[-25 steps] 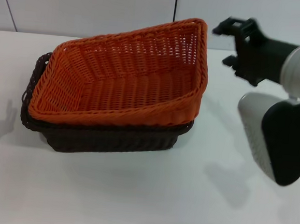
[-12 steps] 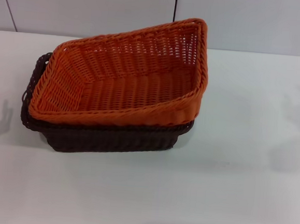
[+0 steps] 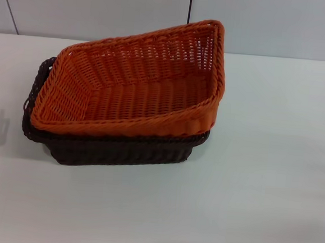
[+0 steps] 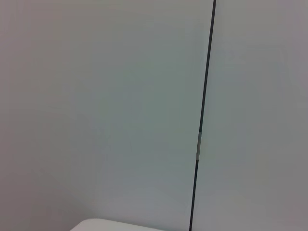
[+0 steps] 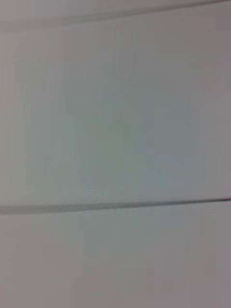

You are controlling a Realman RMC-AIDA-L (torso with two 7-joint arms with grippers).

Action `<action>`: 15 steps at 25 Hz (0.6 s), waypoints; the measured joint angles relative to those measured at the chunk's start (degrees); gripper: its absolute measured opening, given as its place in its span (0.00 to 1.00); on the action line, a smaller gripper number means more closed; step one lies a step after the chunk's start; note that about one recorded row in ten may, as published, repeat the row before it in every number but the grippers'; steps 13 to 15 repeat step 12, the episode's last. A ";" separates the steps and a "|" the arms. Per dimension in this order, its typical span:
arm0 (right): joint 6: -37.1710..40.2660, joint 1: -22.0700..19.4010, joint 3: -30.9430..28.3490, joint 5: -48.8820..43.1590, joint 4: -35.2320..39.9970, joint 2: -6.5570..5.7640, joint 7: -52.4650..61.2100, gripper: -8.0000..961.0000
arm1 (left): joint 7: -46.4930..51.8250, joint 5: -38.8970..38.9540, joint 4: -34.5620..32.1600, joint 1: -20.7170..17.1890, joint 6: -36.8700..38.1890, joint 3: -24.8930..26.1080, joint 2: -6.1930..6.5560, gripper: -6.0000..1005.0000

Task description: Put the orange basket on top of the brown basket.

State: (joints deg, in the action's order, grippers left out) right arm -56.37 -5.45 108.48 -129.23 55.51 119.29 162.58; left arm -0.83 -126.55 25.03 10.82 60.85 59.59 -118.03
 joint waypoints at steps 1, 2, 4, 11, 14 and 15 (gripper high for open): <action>-3.01 0.61 1.06 0.24 -2.42 0.00 1.73 0.65 | 0.01 -0.01 -0.16 0.00 0.08 -0.05 0.00 0.71; -5.70 1.22 1.88 0.35 -4.64 0.02 3.45 0.65 | 0.01 -0.01 -0.16 0.00 0.08 -0.05 0.00 0.71; -9.45 2.17 2.88 0.77 -7.82 0.04 5.61 0.65 | 0.34 -0.01 -0.47 -0.02 0.21 -0.07 0.00 0.71; -15.68 4.56 6.21 5.21 -13.23 -0.01 6.40 0.65 | 0.48 -0.01 -0.52 -0.50 0.29 0.17 0.00 0.71; -16.17 5.10 6.22 5.30 -14.41 0.03 6.40 0.65 | 0.48 -0.02 -0.58 -0.51 0.30 0.18 0.00 0.71; -16.17 5.10 6.22 5.30 -14.41 0.03 6.40 0.65 | 0.48 -0.02 -0.58 -0.51 0.30 0.18 0.00 0.71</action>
